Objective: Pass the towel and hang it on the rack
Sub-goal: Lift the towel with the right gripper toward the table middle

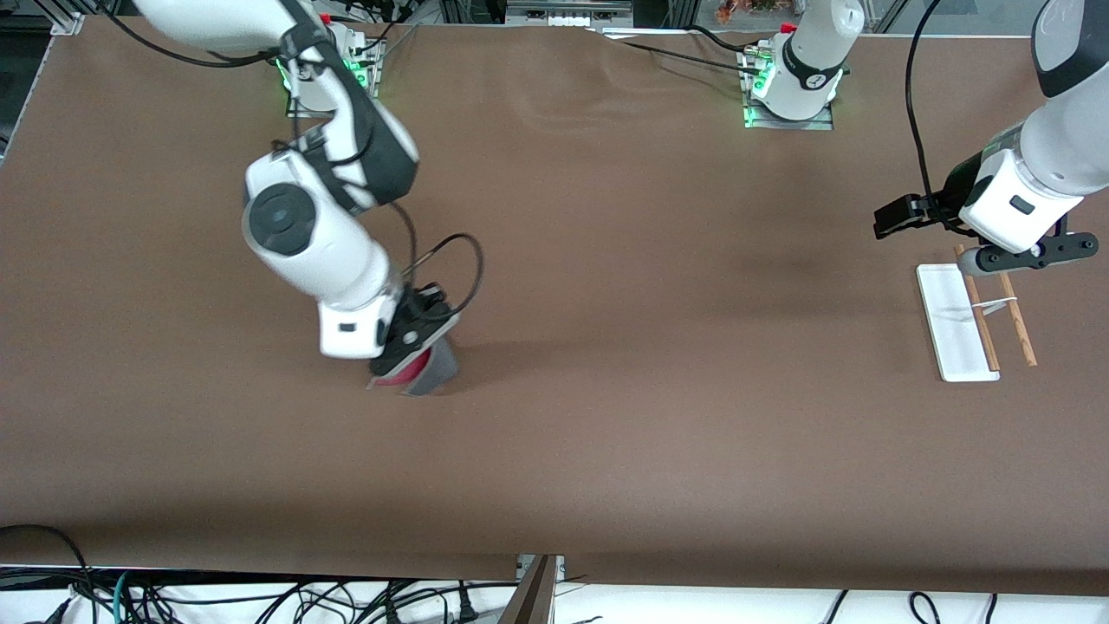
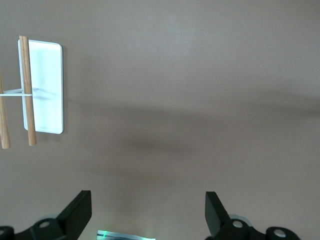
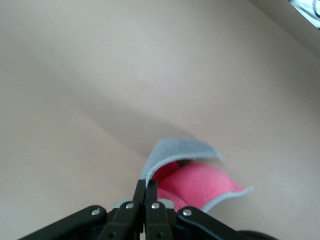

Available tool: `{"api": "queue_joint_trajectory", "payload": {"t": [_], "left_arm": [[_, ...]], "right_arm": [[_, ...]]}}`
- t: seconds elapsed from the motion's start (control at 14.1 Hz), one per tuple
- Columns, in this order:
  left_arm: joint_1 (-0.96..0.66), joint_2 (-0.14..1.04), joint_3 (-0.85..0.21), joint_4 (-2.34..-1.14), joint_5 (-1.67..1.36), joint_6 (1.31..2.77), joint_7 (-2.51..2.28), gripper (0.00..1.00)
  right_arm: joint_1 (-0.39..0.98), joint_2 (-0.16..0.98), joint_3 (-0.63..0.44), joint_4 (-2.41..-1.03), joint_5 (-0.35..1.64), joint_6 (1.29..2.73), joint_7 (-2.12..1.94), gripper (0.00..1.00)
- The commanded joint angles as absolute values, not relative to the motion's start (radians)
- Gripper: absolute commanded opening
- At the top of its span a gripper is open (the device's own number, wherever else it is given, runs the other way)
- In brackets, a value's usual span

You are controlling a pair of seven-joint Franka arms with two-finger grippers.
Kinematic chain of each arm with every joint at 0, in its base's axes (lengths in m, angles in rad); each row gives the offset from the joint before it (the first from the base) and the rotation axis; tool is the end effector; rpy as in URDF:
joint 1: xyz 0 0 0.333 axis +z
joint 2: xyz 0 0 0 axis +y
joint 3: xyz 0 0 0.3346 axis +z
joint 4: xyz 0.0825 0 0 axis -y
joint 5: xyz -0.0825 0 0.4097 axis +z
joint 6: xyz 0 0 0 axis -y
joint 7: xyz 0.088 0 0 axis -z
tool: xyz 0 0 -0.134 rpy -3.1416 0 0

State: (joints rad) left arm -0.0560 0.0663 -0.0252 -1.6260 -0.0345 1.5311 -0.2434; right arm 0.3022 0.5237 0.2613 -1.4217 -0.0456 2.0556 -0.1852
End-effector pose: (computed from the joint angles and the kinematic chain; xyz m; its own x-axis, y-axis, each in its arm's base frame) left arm 0.5842 -0.0519 0.5473 0.9732 0.1609 -0.1644 0.1625 -0.9867 -0.0038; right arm 0.6545 0.3698 0.3951 0.7437 0.6538 0.1398 0.6655 -0.7438 -0.0621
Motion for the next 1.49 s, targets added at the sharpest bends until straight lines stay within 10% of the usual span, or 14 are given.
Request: {"api": "queue_joint_trajectory", "payload": {"t": [0.0, 1.42], "left_arm": [[-0.064, 0.032, -0.015, -1.657, -0.012, 1.539, -0.203, 1.0], [-0.035, 0.032, -0.015, -1.658, -0.012, 1.539, -0.156, 1.0]], "right_arm": [[0.38, 0.518, 0.255, -1.391, -0.067, 2.042, -0.108, 0.0], [0.706, 0.597, 0.253, -1.178, -0.106, 2.028, 0.334, 0.0]]}}
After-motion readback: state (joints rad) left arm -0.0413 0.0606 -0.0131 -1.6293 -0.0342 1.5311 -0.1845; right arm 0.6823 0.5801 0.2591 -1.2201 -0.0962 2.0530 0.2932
